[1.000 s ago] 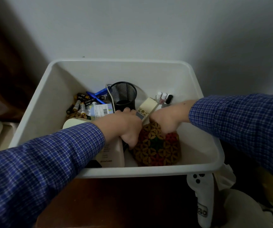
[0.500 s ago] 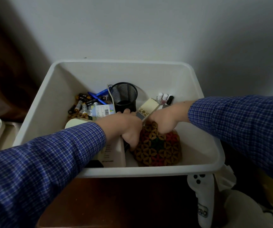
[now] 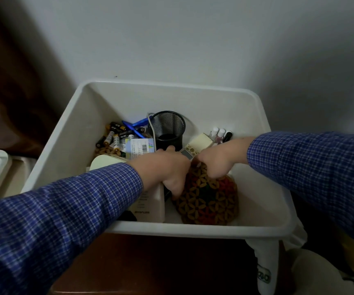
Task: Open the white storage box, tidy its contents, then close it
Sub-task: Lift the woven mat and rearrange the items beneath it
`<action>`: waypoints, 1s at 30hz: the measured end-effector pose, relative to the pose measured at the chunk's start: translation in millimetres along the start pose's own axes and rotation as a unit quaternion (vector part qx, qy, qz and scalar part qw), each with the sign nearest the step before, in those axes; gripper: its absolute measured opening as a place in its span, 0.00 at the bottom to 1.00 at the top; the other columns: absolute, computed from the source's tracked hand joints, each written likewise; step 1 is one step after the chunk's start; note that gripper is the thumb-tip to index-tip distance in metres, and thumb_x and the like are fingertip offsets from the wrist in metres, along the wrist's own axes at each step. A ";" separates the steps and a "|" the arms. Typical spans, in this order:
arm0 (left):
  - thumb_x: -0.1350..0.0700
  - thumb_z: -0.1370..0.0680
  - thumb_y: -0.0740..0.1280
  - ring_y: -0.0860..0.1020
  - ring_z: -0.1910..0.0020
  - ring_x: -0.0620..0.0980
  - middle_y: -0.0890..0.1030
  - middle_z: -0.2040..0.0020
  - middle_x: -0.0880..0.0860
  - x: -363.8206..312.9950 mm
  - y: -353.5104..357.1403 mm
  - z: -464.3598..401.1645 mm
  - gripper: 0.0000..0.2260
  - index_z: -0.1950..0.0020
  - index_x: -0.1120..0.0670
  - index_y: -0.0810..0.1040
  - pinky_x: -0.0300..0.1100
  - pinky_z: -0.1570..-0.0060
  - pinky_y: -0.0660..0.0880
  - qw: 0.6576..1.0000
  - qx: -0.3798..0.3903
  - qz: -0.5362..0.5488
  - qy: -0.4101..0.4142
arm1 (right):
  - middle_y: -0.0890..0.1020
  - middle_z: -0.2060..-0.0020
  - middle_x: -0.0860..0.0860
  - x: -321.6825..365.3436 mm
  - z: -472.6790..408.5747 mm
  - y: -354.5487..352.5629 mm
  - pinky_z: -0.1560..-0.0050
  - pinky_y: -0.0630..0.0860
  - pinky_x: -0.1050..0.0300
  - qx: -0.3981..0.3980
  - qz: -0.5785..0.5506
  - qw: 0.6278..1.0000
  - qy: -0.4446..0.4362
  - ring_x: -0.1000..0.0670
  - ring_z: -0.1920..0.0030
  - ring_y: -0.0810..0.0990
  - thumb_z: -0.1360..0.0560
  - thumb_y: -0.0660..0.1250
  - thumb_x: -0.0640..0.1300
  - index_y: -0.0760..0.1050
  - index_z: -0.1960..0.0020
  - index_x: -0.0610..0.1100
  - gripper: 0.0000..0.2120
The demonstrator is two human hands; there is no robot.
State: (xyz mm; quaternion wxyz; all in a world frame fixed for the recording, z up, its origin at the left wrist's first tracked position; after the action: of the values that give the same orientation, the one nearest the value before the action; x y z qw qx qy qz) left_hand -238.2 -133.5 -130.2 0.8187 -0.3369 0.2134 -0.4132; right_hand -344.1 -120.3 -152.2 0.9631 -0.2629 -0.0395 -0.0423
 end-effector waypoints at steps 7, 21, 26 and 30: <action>0.46 0.20 0.63 0.75 0.50 0.55 0.76 0.55 0.54 -18.7 -25.4 32.2 0.15 0.61 0.54 0.72 0.43 0.55 0.69 0.995 -0.065 -0.029 0.064 | 0.81 0.47 0.42 6.2 40.3 -21.9 0.58 0.79 0.55 -0.064 0.071 0.995 0.017 0.45 0.54 0.80 0.21 0.60 0.37 0.72 0.31 0.36 0.19; 0.60 0.24 0.68 0.77 0.47 0.54 0.77 0.52 0.50 157.2 -30.0 173.3 0.09 0.45 0.57 0.83 0.40 0.46 0.69 0.895 -0.422 0.118 -0.089 | 0.86 0.65 0.50 144.7 49.5 -110.4 0.62 0.82 0.60 -0.291 -0.212 0.901 -0.243 0.55 0.63 0.86 0.24 0.71 0.40 0.80 0.50 0.45 0.04; 0.67 0.29 0.63 0.71 0.42 0.55 0.77 0.46 0.53 163.1 4.8 165.2 0.17 0.43 0.57 0.81 0.44 0.40 0.69 0.845 -0.502 0.160 -0.096 | 0.79 0.80 0.50 188.1 -1.8 -104.5 0.72 0.75 0.60 -0.269 -0.118 0.942 -0.162 0.50 0.78 0.78 0.28 0.73 0.49 0.76 0.68 0.43 0.14; 0.68 0.31 0.60 0.70 0.42 0.53 0.78 0.48 0.51 163.6 13.0 161.8 0.17 0.47 0.56 0.81 0.36 0.42 0.66 0.805 -0.551 0.202 -0.093 | 0.76 0.83 0.52 199.2 -25.9 -103.3 0.79 0.69 0.66 -0.248 -0.067 0.961 -0.101 0.53 0.84 0.74 0.27 0.74 0.50 0.75 0.65 0.43 0.15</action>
State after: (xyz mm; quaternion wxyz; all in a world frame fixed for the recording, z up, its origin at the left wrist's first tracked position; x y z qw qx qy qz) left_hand -36.9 -201.4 -40.9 0.5761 -0.7173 0.3914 -0.0186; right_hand -155.5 -234.3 -102.9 0.8536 -0.4933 -0.1424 -0.0880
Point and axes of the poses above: each hand's wrist, its own z-axis away from the middle knuckle, its own y-axis out of the palm, x = y × z, the point moved 5 cm from there along -z, towards the middle knuckle
